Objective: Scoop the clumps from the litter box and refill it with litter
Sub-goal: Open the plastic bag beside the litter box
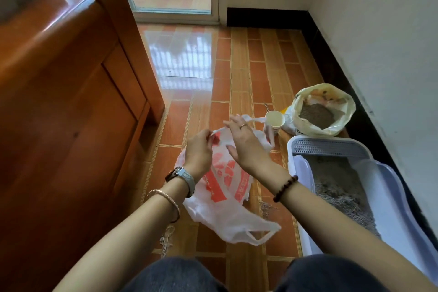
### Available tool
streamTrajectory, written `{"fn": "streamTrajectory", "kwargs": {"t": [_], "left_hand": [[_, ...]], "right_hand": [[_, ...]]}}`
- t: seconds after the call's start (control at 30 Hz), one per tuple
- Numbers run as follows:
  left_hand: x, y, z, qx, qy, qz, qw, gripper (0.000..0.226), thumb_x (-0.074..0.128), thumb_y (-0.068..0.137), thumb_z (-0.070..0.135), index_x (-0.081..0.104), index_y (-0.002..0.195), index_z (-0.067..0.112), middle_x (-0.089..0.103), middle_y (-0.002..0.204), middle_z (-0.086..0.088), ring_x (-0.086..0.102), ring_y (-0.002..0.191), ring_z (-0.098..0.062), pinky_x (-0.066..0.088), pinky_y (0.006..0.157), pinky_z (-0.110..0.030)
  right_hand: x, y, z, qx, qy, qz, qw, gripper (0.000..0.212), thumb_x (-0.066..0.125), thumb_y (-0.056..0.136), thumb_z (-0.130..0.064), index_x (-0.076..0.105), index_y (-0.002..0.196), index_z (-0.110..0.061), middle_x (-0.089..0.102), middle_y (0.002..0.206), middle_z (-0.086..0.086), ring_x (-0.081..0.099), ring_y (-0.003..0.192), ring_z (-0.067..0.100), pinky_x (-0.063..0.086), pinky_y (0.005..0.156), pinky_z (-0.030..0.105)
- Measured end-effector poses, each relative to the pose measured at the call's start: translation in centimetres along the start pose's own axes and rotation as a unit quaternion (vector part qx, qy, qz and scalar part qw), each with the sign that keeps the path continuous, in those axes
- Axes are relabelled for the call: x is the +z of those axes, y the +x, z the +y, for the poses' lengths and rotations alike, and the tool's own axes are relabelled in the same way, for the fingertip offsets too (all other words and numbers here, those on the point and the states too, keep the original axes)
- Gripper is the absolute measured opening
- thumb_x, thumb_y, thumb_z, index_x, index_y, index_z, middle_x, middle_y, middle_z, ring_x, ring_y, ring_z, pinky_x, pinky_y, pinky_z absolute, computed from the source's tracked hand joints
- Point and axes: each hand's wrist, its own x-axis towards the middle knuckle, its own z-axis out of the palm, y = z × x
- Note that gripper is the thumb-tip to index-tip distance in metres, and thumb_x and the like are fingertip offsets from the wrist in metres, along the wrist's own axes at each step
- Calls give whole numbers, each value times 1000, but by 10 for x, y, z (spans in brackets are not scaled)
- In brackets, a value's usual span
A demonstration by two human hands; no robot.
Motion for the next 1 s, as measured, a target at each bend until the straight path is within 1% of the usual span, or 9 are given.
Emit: {"fn": "streamTrajectory", "kwargs": {"t": [0.07,0.17,0.27,0.43,0.63,0.73,0.83,0.9,1.0], "left_hand": [[1,-6,0,-31,-55,-8,998,25,43,102,14,63,87,10,65,79,1,59,73,-15,46,69,-28],[0,-9,-4,-78,-135,-23,988,25,43,102,17,62,91,7,66,81,-3,62,75,-17,50,68,-27],[-2,-9,-11,-91,-131,-10,987,24,42,102,19,62,95,6,67,87,-6,64,80,-22,53,72,-34],[-6,-6,-27,-126,-87,28,988,22,45,101,20,61,92,9,63,83,-3,62,78,-23,51,71,-38],[-23,3,-42,-146,-136,-35,979,26,54,96,38,58,105,14,65,91,1,65,83,-17,56,74,-35],[-33,3,-51,-154,-162,-46,974,27,55,95,37,62,103,12,67,91,2,64,80,-12,53,66,-21],[-32,-4,-57,-117,-77,-35,990,17,62,93,29,59,105,17,63,96,4,59,81,-5,49,64,-16],[-27,-9,-53,-18,-3,3,1000,16,65,91,23,59,105,19,59,100,6,58,89,-9,49,74,-19],[-19,-19,-37,146,28,-9,989,26,59,91,33,61,109,16,59,104,5,55,95,-8,48,84,-22]], "right_hand": [[9,-1,13,35,4,-43,998,47,58,93,-8,44,138,-4,32,150,15,23,144,28,22,114,30],[19,-7,19,74,69,-6,995,15,51,98,-12,59,106,-2,56,109,14,54,106,31,31,76,22],[19,-9,20,150,188,19,971,12,48,95,-3,60,94,-2,63,89,10,57,82,27,33,56,20],[7,-7,23,142,232,0,962,16,51,90,0,65,96,-6,64,85,-1,56,74,9,39,57,9],[-5,-5,36,163,338,-79,924,2,70,88,-19,69,89,-20,70,88,-3,64,82,12,52,74,27],[-16,-11,36,167,374,-146,900,12,72,85,-28,73,90,-17,71,88,1,66,77,14,54,71,27],[-17,-15,36,186,420,-163,873,48,68,82,-47,71,100,-3,70,91,10,66,78,22,55,78,38],[-12,-14,32,205,433,-144,866,67,64,78,-58,64,95,7,65,85,13,62,74,25,54,76,38],[-4,-10,23,225,430,-88,870,48,61,87,-52,52,64,-11,52,58,-3,49,51,11,44,56,22]]}}
